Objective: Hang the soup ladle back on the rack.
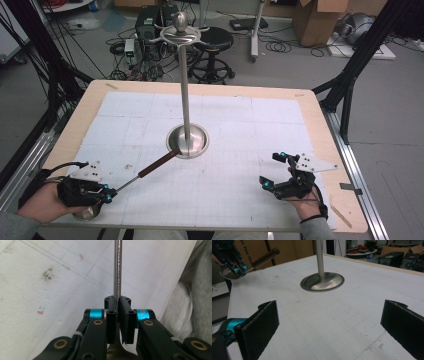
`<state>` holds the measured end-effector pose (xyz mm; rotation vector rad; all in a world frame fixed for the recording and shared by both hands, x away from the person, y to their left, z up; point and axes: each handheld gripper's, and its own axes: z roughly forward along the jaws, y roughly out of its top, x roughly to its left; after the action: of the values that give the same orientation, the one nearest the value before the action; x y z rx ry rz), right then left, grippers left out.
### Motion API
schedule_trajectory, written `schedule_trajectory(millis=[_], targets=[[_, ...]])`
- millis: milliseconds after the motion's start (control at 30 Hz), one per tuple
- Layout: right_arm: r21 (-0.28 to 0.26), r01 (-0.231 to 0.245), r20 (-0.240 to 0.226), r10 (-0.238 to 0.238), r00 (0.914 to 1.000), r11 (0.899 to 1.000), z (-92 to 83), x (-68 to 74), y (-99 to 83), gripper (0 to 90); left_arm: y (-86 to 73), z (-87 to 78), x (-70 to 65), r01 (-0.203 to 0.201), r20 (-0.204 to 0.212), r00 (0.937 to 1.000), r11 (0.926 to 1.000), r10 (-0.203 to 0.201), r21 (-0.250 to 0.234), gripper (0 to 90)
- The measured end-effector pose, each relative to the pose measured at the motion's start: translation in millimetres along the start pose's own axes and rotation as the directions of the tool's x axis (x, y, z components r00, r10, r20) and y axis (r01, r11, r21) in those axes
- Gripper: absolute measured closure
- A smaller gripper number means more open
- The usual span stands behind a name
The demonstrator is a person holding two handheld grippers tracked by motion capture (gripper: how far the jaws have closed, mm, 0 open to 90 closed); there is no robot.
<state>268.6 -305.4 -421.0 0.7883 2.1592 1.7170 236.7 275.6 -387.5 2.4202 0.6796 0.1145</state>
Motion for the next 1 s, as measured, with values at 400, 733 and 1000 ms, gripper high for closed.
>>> schedule_trajectory(millis=[400, 733, 1000], targets=[[-0.004, 0.011, 0.000, -0.011, 0.9999, 1.000, -0.1, 0.1, 1.2, 0.8, 10.2, -10.1, 5.9, 0.050, -0.001, 0.9986, 0.9668, -0.052, -0.251, 84.6], [-0.012, 0.012, 0.000, -0.012, 0.9999, 1.000, 0.0, -0.9, 2.5, 0.7, 13.6, -18.0, 9.1, 0.089, -0.011, 0.9947, 0.9056, -0.103, -0.415, 84.6], [-0.019, 0.016, 0.006, -0.016, 0.9999, 1.000, -0.3, -0.7, 2.9, 0.8, 23.6, -29.8, 14.5, 0.080, -0.038, 0.9928, 0.8660, -0.114, -0.493, 84.6]])
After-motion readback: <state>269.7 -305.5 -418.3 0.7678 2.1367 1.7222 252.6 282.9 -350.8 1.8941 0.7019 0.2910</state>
